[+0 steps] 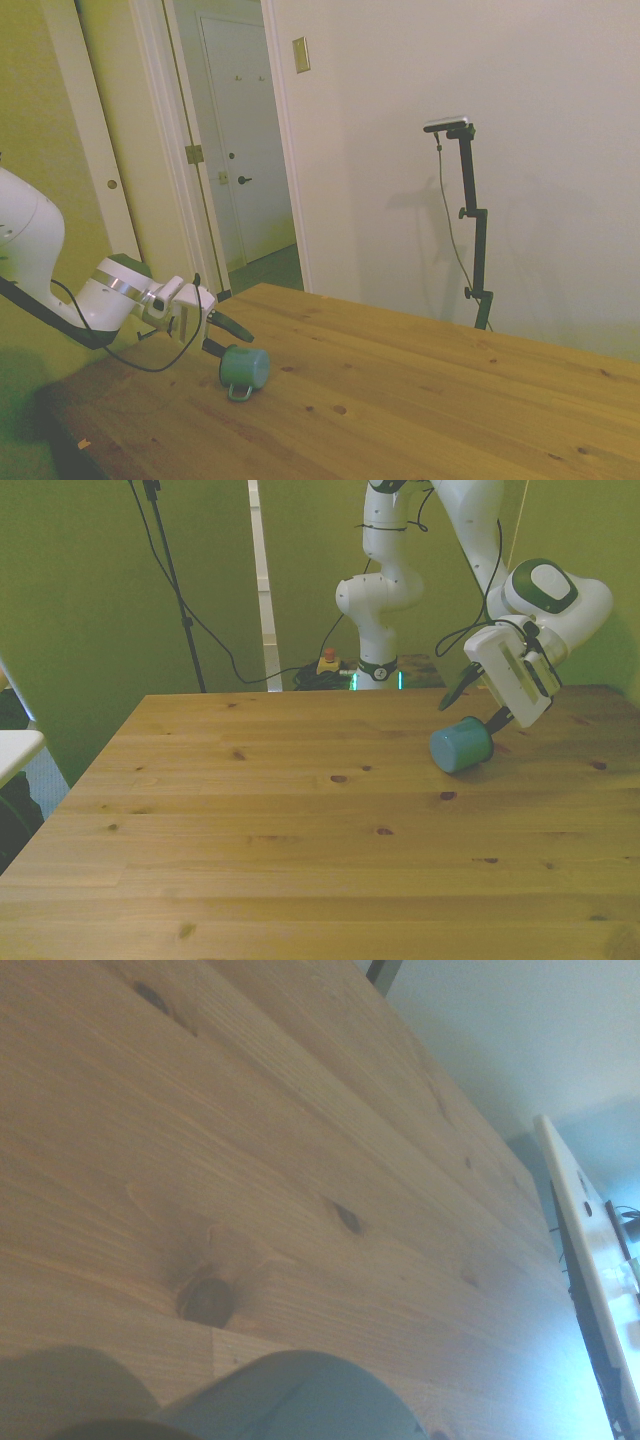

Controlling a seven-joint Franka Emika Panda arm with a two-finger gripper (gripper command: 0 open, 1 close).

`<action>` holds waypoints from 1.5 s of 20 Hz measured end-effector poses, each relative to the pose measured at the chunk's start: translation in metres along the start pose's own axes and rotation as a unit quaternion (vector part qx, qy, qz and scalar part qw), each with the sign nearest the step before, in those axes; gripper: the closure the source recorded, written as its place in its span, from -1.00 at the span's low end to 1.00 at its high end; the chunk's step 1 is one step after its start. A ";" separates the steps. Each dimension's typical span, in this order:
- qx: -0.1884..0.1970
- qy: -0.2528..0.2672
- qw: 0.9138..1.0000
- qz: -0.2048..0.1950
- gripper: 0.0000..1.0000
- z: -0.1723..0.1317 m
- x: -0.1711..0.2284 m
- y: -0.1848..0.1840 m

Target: Flip the mug upright

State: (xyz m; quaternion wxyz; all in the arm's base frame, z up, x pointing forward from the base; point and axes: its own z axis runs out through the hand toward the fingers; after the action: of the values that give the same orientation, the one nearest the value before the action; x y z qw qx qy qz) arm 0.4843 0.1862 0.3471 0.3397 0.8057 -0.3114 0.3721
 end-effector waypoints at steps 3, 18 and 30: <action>0.001 0.000 1.000 -0.001 1.00 -0.001 -0.002 -0.002; -0.011 -0.004 1.000 0.000 1.00 0.010 -0.006 -0.001; -0.014 -0.005 1.000 0.012 1.00 0.012 -0.001 0.001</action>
State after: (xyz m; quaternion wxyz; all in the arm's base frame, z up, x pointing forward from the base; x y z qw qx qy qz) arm 0.4875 0.1763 0.3402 0.3450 0.7987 -0.3282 0.3679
